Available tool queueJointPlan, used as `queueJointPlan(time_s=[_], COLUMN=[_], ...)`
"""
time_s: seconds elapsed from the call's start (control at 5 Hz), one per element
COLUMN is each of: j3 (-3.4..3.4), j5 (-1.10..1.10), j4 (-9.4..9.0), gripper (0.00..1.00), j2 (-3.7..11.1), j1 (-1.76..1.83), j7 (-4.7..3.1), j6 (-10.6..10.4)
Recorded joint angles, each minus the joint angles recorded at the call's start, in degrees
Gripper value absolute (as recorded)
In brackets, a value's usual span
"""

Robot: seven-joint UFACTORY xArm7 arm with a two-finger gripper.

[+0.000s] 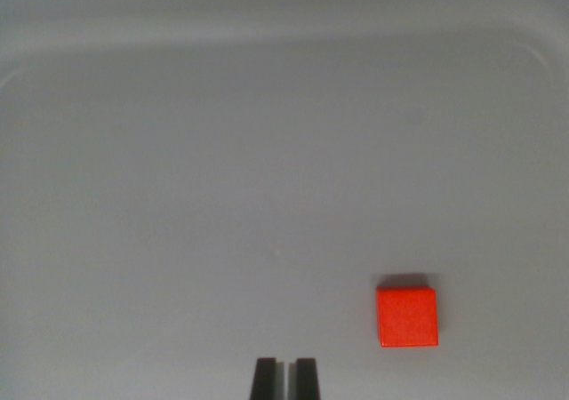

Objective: Reach red block

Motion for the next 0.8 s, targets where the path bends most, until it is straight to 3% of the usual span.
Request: queueJointPlan(time_s=[0.2, 0.4, 0.6, 0.8], j3=[0.0, -0.18, -0.18, -0.37], j5=[0.0, 0.14, 0.14, 0.29], j4=[0.0, -1.54, -1.54, -3.21], gripper=[0.0, 0.0, 0.0, 0.0], j2=[0.0, 0.52, 0.52, 1.08], j1=[0.0, -0.25, -0.25, -0.53], j7=[0.0, -0.36, -0.36, -0.76], j6=[0.0, -2.04, -2.04, -4.26])
